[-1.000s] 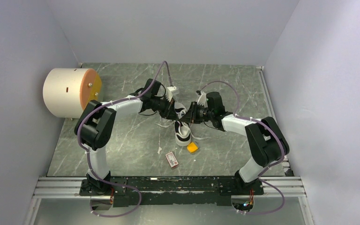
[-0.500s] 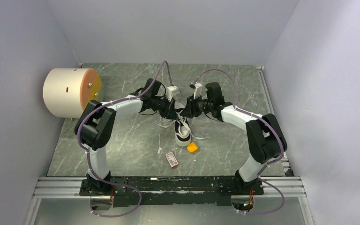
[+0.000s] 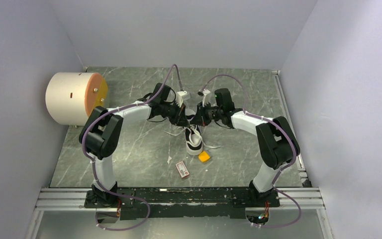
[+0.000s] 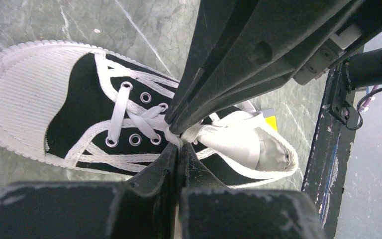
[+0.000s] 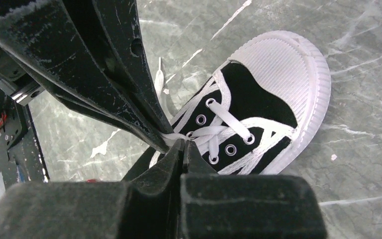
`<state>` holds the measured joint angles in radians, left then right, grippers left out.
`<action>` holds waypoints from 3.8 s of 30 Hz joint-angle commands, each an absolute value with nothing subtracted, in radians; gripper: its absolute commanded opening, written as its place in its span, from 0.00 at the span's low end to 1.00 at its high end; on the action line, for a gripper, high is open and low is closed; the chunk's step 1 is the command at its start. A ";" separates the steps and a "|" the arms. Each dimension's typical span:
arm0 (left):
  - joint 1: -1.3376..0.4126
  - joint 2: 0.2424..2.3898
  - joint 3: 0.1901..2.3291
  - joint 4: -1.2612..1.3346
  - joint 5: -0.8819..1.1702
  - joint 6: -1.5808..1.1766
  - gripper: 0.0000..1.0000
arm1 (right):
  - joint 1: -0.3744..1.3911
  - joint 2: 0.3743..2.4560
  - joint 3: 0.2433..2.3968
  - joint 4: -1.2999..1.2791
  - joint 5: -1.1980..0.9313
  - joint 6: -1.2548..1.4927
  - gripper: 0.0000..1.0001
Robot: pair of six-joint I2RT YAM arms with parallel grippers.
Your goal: Tie the shoes
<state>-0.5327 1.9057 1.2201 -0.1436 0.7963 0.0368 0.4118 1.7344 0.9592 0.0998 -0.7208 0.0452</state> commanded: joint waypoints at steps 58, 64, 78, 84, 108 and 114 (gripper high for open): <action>-0.503 1.960 0.887 0.862 0.756 -0.721 0.05 | 0.525 1.590 0.773 0.410 -0.736 0.635 0.27; -0.500 1.951 0.889 0.830 0.762 -0.684 0.05 | 0.430 1.434 0.780 0.121 -0.675 0.474 0.50; -0.495 1.954 0.891 0.807 0.784 -0.668 0.05 | 0.293 1.626 0.891 0.100 -0.714 0.340 0.30; -0.495 1.948 0.892 0.793 0.788 -0.658 0.05 | 0.296 1.721 0.932 0.161 -0.829 0.336 0.29; -0.494 1.964 0.895 0.837 0.811 -0.685 0.05 | 0.333 1.782 0.906 0.258 -0.898 0.409 0.26; -0.494 1.974 0.892 0.896 0.822 -0.726 0.05 | 0.347 1.785 0.882 0.318 -0.919 0.446 0.25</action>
